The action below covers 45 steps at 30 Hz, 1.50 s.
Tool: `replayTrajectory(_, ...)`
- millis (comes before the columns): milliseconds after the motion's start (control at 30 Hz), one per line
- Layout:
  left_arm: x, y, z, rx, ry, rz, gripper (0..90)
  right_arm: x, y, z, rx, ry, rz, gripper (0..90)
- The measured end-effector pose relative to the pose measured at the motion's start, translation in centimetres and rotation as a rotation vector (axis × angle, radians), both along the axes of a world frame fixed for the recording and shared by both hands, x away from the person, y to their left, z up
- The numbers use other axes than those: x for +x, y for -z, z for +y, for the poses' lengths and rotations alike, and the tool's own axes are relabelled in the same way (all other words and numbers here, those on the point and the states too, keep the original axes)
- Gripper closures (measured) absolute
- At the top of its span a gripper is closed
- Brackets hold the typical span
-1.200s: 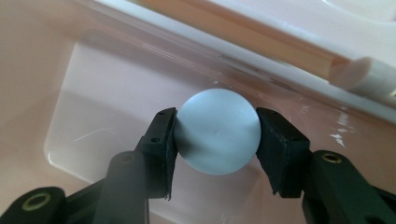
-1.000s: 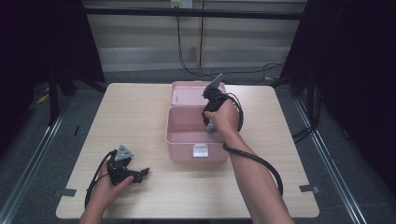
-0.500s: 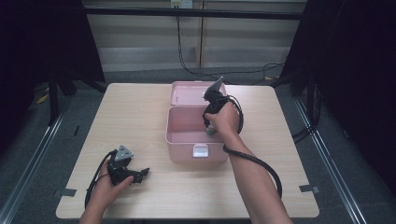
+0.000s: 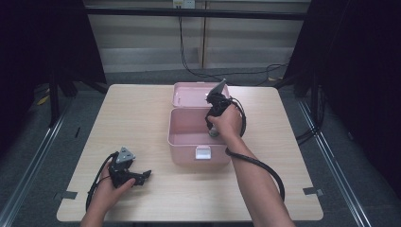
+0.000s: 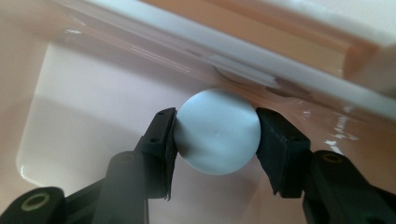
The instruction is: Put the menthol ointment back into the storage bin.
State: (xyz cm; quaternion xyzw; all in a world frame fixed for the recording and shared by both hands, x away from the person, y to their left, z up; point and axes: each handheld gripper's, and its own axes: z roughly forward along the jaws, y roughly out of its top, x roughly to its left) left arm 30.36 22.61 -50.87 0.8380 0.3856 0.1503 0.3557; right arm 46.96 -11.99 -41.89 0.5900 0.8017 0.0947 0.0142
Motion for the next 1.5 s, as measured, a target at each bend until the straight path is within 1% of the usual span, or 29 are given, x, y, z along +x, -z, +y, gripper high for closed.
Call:
replayTrajectory(167,0.0,0.0,-0.01,-0.002,0.002,0.003,7.6,-0.02,0.19,0.03,-0.002,-0.001,-0.003,50.1)
replayTrajectory(200,-0.01,0.03,-0.02,-0.003,-0.003,-0.002,7.6,-0.03,0.22,0.03,-0.003,-0.002,-0.004,50.2)
replayTrajectory(267,-0.01,0.03,-0.03,-0.002,-0.004,-0.002,7.6,-0.06,0.35,0.05,-0.005,-0.003,0.005,50.2)
replayTrajectory(400,0.0,0.03,-0.02,-0.001,0.001,-0.002,7.5,-0.09,0.48,0.07,-0.005,-0.004,-0.001,50.1)
replayTrajectory(867,-0.01,0.03,-0.02,-0.004,-0.003,-0.001,7.5,-0.08,0.94,0.09,-0.007,-0.016,0.004,50.0)
replayTrajectory(1033,-0.01,0.03,-0.03,-0.003,0.0,-0.001,7.5,-0.07,0.94,0.09,-0.007,-0.016,-0.001,49.7)
replayTrajectory(1367,0.0,0.03,-0.01,-0.002,-0.002,-0.003,7.5,0.0,1.02,0.2,-0.01,-0.025,0.008,49.5)
replayTrajectory(1500,-0.01,0.03,-0.01,-0.004,-0.003,-0.001,7.5,0.01,0.88,0.19,-0.013,-0.021,-0.001,48.6)
